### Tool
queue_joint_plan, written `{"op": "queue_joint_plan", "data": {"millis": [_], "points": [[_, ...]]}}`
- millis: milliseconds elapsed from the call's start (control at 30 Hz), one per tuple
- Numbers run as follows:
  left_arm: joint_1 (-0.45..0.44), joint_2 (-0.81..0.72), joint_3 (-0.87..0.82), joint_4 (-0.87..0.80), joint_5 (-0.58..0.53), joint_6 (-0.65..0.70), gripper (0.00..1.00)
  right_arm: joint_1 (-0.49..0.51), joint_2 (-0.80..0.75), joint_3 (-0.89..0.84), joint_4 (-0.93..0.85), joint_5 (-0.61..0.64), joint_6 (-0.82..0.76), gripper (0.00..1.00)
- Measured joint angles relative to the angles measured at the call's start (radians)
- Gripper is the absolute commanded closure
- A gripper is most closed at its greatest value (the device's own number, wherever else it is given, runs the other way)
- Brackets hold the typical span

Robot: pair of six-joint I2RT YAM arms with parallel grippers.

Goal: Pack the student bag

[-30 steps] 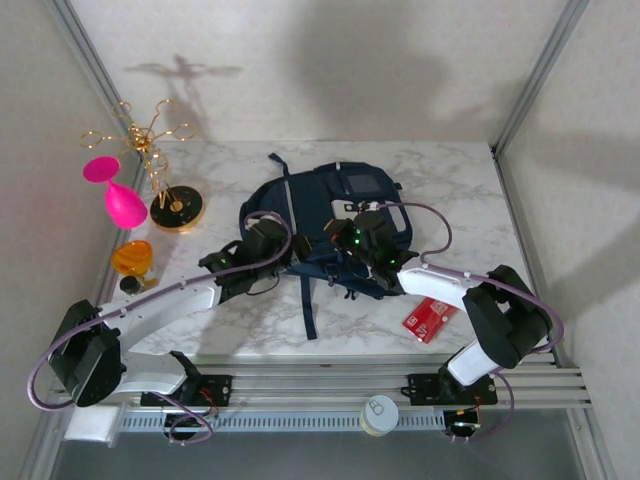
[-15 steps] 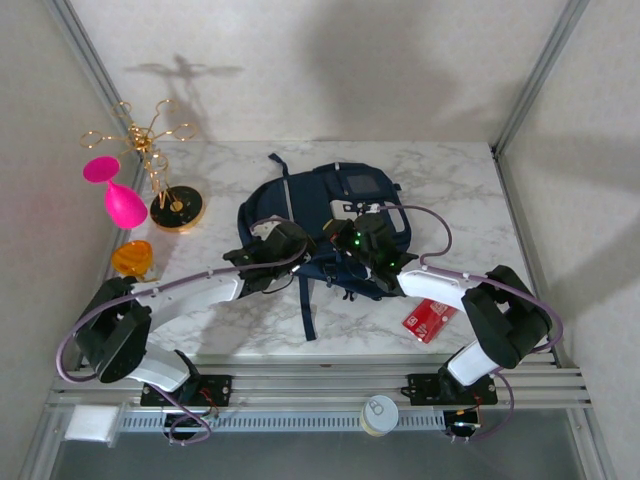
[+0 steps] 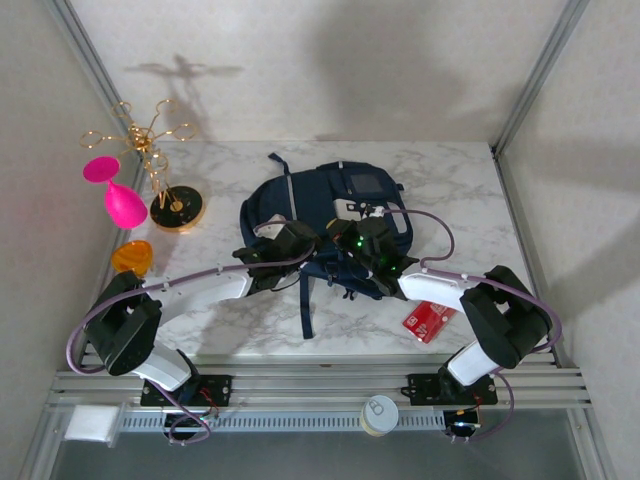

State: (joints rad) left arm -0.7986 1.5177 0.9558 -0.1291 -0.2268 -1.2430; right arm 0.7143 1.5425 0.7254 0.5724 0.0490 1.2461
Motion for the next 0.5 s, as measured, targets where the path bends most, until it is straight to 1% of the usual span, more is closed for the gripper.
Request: {"op": "queue_joint_plan", "data": {"millis": [167, 333, 500], "points": [[-0.007, 0.004, 0.020, -0.035, -0.052, 0.009, 0.49, 0.000, 0.000, 0.000, 0.010, -0.016, 0.016, 1.00], [-0.006, 0.000, 0.023, -0.064, -0.070, 0.037, 0.50, 0.003, 0.000, 0.000, 0.010, -0.027, 0.023, 1.00], [-0.005, -0.067, 0.000, -0.127, -0.110, 0.062, 0.50, 0.004, -0.021, 0.000, -0.002, -0.053, 0.026, 1.00]]}}
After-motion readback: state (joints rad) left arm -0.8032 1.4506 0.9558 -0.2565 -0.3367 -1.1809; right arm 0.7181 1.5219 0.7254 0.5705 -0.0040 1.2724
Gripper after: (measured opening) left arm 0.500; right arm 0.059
